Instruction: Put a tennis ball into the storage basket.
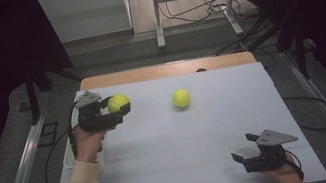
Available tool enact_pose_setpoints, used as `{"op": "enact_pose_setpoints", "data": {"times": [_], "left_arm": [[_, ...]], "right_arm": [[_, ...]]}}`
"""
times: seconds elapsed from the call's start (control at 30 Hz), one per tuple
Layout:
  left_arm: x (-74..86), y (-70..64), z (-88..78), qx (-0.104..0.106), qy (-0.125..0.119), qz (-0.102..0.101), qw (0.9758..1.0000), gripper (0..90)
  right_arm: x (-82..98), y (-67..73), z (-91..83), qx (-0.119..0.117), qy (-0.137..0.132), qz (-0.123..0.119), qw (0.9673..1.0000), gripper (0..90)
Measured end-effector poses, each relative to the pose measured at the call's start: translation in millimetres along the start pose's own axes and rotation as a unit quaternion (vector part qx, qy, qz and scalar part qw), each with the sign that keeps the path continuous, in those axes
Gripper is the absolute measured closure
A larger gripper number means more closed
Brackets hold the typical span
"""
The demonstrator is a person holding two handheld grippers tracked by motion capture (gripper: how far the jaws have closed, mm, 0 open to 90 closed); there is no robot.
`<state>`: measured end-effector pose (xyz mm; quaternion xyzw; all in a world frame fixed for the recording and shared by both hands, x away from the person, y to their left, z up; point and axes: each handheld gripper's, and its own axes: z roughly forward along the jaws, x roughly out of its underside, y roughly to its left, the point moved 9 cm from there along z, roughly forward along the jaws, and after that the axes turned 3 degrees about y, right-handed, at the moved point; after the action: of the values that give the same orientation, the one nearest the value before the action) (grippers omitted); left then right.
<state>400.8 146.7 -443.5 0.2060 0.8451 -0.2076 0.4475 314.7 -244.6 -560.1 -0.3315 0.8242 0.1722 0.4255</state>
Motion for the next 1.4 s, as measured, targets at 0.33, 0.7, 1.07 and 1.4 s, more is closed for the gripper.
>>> {"op": "enact_pose_setpoints", "data": {"times": [0.33,0.7,1.07,1.4], "left_arm": [[0.4,18.2,-5.7,-0.016,0.0,-0.024,0.9996,25.9],[3.3,37.1,-18.8,-0.037,0.0,-0.031,0.9988,25.9],[5.3,52.1,-23.4,-0.05,0.004,-0.045,0.9977,25.9],[9.0,67.3,-22.2,-0.071,0.015,-0.05,0.9961,25.9]], "right_arm": [[0.4,-1.5,-0.5,-0.002,-0.002,0.001,1.0,12.1],[0.8,-1.2,0.3,0.002,0.001,0.001,1.0,12.1],[1.1,-1.3,0.3,0.002,0.001,0.002,1.0,12.1],[1.3,-1.6,0.3,0.003,0.002,0.002,1.0,12.1]]}}
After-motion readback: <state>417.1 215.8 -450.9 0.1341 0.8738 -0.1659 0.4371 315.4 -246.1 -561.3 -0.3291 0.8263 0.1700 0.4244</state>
